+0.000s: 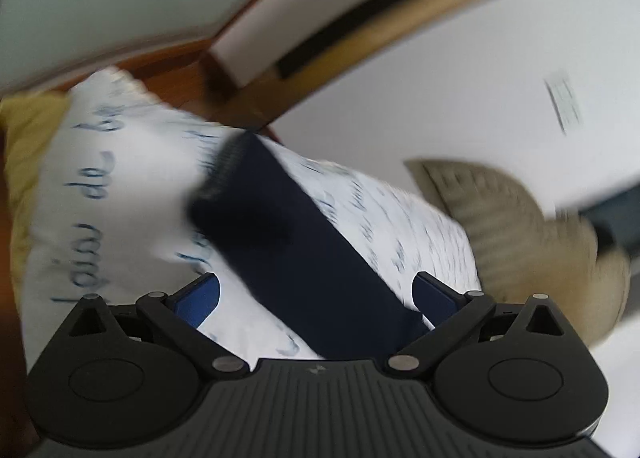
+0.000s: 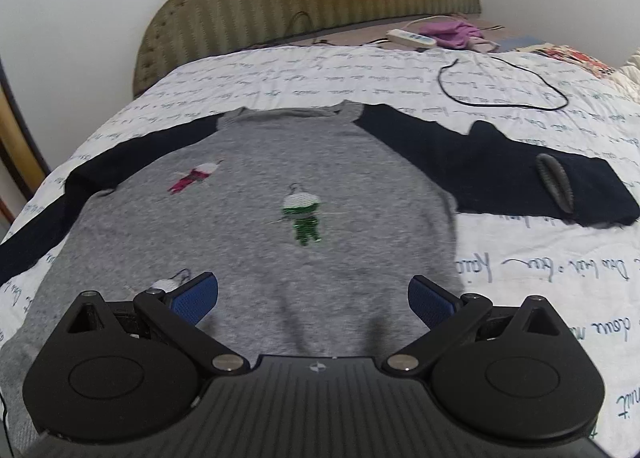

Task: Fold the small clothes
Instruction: 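Grasp the navy sleeve cuff with the left gripper and lift it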

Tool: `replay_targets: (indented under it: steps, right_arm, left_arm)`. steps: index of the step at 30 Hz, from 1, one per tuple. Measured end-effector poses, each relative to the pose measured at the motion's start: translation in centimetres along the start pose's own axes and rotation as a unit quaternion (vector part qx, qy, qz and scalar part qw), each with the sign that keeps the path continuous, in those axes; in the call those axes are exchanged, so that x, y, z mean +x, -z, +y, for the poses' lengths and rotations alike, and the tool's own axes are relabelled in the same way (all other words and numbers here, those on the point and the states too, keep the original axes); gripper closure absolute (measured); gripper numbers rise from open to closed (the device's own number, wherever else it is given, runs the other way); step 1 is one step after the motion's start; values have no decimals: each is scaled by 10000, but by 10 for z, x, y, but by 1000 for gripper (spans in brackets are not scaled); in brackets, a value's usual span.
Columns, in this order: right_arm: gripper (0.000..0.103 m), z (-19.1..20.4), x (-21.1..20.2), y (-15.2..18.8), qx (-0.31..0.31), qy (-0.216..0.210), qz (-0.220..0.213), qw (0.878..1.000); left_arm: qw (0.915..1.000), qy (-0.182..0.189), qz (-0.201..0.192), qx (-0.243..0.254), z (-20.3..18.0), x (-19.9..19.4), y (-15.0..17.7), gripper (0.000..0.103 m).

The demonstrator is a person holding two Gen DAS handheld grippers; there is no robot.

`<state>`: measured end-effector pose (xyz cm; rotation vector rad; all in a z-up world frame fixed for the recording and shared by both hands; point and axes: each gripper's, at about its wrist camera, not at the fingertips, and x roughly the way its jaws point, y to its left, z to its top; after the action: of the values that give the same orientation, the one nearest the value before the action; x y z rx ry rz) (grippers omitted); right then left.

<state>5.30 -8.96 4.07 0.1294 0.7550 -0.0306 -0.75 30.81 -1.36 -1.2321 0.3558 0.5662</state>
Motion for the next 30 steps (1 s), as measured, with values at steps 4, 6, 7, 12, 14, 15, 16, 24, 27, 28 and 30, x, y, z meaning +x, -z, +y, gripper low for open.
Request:
replay_targets:
  steps: [4,6,7,12,14,15,16,24,27,28,30]
  right_arm:
    - [0,8,1,1,-148,-96,8,9998]
    - [0,12,2,0,-183,-134,10,9997]
    - [0,13,2,0,-192,-149,13,9997]
    - [0,17,0,1,-255,-227,-6,9994]
    - [0,17,-1,1,-257,-229,-17,9994]
    - [0,17,-2,2,-250,-241,-32,9994]
    - [0,16,-3,2,-235,-266,-47,9994]
    - [1,8,-9,2,-111,-468,-265,9985]
    - [1,-4,-7,-1,149,-649,-188,9976]
    - [1,-10,-4,-3,310,-720,-140,9968]
    - [0,-25,2,-6,749,-877,-54,9933]
  left_arm:
    - [9984,264,180,-467,27,14,-11,0]
    - [9966,471,279,-617,36,21,-16,0]
    - [9956,641,307,-619,38,25,-19,0]
    - [9970,606,180,-454,27,30,-15,4]
    - [9980,567,120,-260,24,31,-12,34]
    - [9987,468,172,-131,23,32,-13,62]
    - [9992,324,251,-40,22,37,-13,78]
    - [9970,-1,-274,729,-2,46,-6,100]
    - [9869,411,-433,1499,-42,41,8,100]
    - [9811,604,-416,1791,-57,39,16,100]
    - [9641,1065,-243,2419,-89,35,44,100]
